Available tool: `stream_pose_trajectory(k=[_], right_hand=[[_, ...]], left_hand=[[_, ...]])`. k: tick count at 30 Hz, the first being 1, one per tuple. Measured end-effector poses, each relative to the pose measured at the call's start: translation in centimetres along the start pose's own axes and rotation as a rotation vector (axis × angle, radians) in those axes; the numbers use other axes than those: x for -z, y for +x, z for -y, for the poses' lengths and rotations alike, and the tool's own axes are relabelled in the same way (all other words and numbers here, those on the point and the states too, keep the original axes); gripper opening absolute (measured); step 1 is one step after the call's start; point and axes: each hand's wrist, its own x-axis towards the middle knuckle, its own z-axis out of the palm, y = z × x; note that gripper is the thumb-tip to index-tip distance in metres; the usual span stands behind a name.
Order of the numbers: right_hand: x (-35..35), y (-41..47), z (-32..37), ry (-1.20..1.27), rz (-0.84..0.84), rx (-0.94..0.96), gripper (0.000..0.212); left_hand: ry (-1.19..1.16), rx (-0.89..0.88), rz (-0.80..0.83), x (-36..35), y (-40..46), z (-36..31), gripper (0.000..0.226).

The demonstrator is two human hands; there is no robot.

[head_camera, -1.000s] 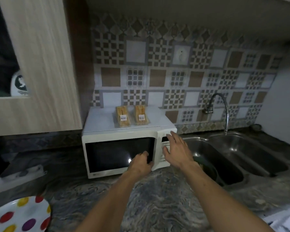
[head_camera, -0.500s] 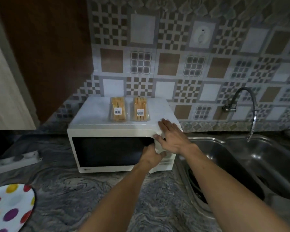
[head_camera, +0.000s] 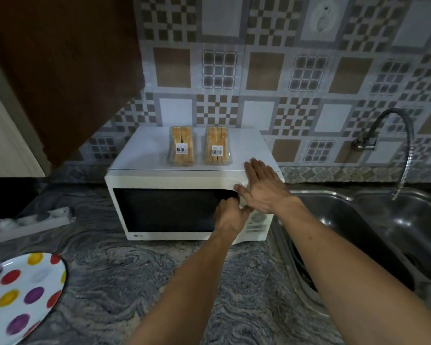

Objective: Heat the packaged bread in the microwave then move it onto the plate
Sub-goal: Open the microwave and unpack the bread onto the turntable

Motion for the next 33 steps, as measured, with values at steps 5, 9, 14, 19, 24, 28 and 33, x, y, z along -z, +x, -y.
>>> stream_pose_trajectory(k=[5,9,14,19,24,28,33], right_hand=[[0.4,0.1,0.4,-0.011,0.050,-0.017,0.080],[0.6,0.0,0.2,-0.018,0.081,-0.026,0.080],[0.7,-0.3,0.6,-0.018,0.125,-0.005,0.080],[1.1,-0.3,0.4,-0.048,0.162,0.020,0.085],[1.3,-0.1,0.2,-0.050,0.166,0.027,0.086],[1.0,-0.2,-0.2,-0.058,0.150,0.039,0.087],[1.0,-0.3,-0.2,-0.062,0.134,0.055,0.085]], left_hand=[[-0.025,0.015,-0.019,0.1,-0.3,-0.3,0.052],[-0.046,0.049,-0.015,-0.1,-0.5,-0.6,0.053],[-0.067,0.062,-0.053,-0.3,-1.3,-0.4,0.050],[-0.031,0.060,-0.123,-1.3,-2.1,-0.4,0.049],[0.073,-0.079,-0.039,-0.2,-2.3,0.3,0.052],[0.214,-0.313,-0.208,3.6,-4.0,2.4,0.035],[0.439,-0.354,-0.576,11.2,-3.5,4.4,0.058]])
